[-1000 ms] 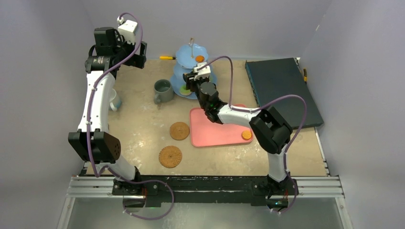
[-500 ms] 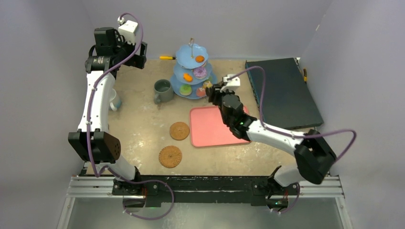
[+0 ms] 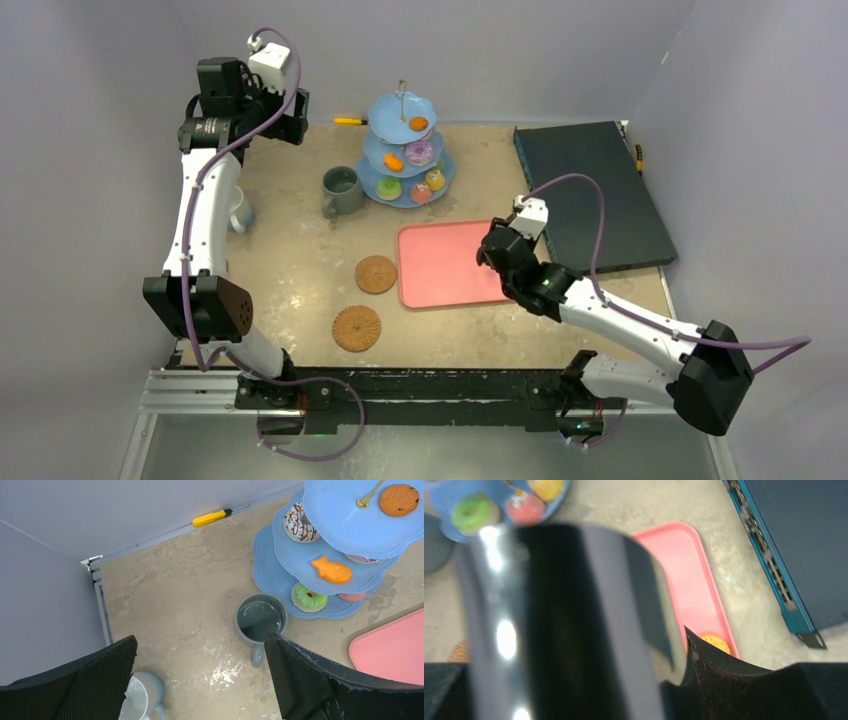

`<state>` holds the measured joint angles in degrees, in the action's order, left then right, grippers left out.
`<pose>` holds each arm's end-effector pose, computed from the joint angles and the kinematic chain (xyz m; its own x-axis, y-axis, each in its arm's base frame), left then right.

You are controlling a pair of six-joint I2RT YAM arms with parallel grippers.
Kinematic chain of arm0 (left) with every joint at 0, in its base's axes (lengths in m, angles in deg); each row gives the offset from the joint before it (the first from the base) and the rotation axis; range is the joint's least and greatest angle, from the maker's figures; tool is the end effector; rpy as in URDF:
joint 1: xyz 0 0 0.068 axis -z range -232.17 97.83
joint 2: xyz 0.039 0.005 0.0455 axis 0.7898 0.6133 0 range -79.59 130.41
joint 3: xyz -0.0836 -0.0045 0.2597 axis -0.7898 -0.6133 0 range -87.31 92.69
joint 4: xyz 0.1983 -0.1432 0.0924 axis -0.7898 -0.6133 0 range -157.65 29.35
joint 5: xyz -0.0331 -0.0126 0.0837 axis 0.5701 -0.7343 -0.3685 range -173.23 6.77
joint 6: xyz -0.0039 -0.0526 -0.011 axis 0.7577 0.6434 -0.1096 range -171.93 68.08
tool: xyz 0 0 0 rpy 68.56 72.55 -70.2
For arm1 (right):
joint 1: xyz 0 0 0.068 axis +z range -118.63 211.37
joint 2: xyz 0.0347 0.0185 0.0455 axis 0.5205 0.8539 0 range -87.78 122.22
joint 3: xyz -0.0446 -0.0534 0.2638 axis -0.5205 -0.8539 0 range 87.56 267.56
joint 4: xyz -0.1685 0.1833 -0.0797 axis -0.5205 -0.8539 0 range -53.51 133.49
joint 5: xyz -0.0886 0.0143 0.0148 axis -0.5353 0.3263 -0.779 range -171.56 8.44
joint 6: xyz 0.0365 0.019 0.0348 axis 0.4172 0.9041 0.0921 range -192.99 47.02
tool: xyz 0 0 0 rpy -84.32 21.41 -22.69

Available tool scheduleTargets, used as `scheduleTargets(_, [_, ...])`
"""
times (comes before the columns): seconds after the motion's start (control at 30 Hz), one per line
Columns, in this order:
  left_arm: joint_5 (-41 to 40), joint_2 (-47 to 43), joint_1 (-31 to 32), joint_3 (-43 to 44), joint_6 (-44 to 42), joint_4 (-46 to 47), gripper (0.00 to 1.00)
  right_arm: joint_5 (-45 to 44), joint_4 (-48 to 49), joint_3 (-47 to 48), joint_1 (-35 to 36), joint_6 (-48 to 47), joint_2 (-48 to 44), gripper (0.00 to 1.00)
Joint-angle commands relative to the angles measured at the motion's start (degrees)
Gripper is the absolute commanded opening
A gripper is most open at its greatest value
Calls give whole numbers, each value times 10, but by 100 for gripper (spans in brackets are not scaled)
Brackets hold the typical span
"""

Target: Serve the afternoon tea

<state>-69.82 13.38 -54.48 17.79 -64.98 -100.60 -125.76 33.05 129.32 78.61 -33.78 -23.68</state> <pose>0.3567 0.0061 0.4367 -0.4168 0.2030 -0.8860 0.2667 0.9592 0.0942 0.1797 0.1577 0.2596 -0.3660 0.2717 -0.8901 0.1328 0.9619 0.2390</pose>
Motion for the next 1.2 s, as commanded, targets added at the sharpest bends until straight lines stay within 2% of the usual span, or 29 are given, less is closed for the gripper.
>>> scheduleTargets(0.0, [13, -2, -7, 15, -5, 9, 99, -22, -133, 5, 4, 90, -13, 54])
scheduleTargets(0.2, [13, 1, -7, 17, -8, 7, 99, -23, -184, 21, 8, 133, -21, 54])
scheduleTargets(0.53, [19, 11, -7, 25, -12, 8, 99, -77, -265, 50, 15, 200, 4, 55])
scheduleTargets(0.83, [22, 10, -7, 22, -10, 12, 99, -90, -260, 48, 17, 189, -34, 54])
scheduleTargets(1.03, [19, 9, -7, 19, -13, 14, 99, -77, -312, 67, 16, 233, 8, 55])
scheduleTargets(1.17, [18, 11, -7, 20, -14, 16, 99, -79, -306, 70, 17, 229, 27, 55])
